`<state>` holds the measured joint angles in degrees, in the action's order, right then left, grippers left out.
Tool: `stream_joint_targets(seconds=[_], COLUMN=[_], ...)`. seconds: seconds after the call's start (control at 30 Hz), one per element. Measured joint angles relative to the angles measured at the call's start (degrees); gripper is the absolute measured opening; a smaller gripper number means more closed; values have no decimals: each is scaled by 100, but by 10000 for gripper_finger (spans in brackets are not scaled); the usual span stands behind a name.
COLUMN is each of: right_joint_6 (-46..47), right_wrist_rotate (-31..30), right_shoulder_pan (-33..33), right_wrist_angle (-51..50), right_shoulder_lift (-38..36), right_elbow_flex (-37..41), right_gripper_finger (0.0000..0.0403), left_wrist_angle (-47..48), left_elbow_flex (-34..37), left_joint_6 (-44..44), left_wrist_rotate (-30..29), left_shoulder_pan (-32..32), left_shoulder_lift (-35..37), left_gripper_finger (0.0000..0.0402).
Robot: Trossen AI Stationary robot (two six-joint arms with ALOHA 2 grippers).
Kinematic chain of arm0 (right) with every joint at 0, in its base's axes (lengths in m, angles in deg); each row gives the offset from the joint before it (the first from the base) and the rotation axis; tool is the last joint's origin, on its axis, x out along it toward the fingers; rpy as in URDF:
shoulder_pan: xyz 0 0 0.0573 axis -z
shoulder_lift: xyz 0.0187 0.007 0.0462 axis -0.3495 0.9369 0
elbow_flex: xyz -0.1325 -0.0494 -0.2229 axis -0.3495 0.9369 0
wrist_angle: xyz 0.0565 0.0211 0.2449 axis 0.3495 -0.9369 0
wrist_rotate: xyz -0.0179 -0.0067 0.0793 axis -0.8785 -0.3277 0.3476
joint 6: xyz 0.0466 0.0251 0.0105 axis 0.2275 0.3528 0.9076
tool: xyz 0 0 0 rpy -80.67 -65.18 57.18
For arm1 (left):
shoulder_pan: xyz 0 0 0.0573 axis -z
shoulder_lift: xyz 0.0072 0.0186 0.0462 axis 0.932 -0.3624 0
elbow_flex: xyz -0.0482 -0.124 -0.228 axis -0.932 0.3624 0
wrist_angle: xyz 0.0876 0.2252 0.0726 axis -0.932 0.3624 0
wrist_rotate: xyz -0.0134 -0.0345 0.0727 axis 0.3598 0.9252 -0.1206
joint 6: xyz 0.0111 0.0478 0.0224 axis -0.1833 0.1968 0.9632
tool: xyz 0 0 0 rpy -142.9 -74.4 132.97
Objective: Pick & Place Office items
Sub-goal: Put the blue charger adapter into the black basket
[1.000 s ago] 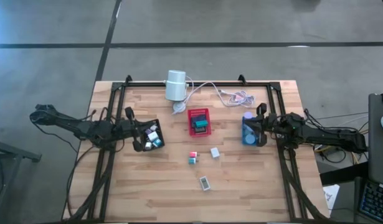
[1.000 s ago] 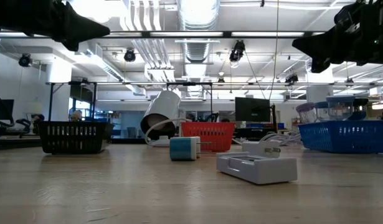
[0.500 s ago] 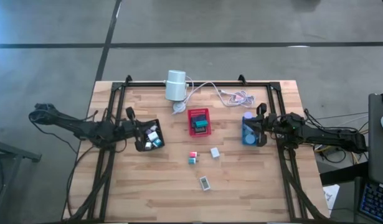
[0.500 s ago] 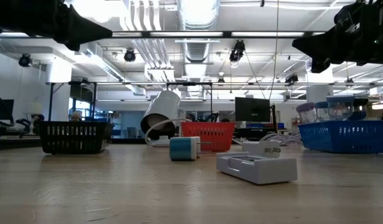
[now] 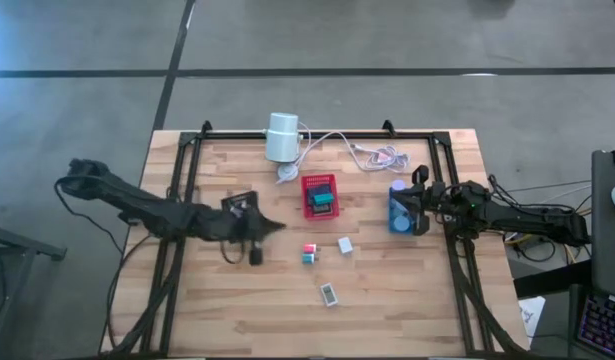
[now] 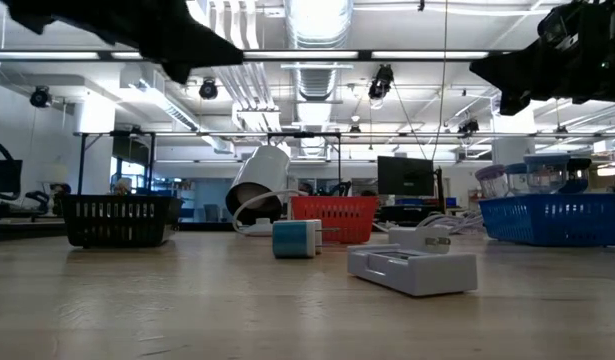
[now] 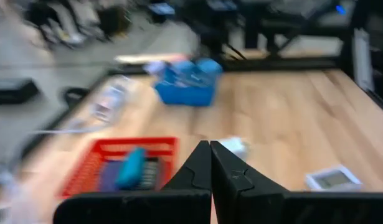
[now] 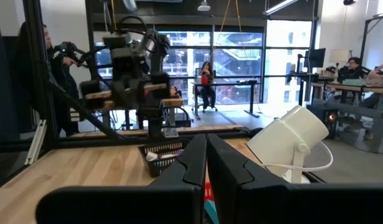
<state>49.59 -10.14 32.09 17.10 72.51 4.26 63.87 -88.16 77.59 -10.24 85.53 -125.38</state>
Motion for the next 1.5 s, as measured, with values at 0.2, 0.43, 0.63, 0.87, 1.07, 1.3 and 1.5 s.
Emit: stream_joint_targets(seconds=[0.2, 0.43, 0.63, 0.87, 1.07, 1.3, 1.5], right_joint_6=[65, 161, 263, 304, 437, 584, 581], right_wrist_rotate=[16, 21, 26, 29, 28, 26, 10], right_shoulder_pan=[0, 0, 0, 1, 0, 1, 1], right_wrist_angle=[-26, -25, -33, -62, -58, -54, 8], right_shoulder_lift=[24, 26, 24, 54, 144, 337, 445], right_elbow_flex=[0, 0, 0, 0, 0, 0, 0], right_gripper_finger=[13, 13, 13, 13, 13, 13, 13], left_wrist_angle=[111, 474, 650, 921, 1013, 1010, 1383], left_elbow_flex=[-925, -1714, -2056, -2228, -2234, -2234, -2234], left_joint_6=[-485, -1647, -2391, -3089, -4220, -4582, -4937], left_wrist_rotate=[612, 717, 741, 592, 35, 4, 7], left_shoulder_pan=[0, 17, 245, 491, 493, 505, 509], left_shoulder_lift=[-1480, -2673, -3281, -3638, -3974, -3979, -4043], left_gripper_finger=[1, 57, 147, 253, 282, 304, 304])
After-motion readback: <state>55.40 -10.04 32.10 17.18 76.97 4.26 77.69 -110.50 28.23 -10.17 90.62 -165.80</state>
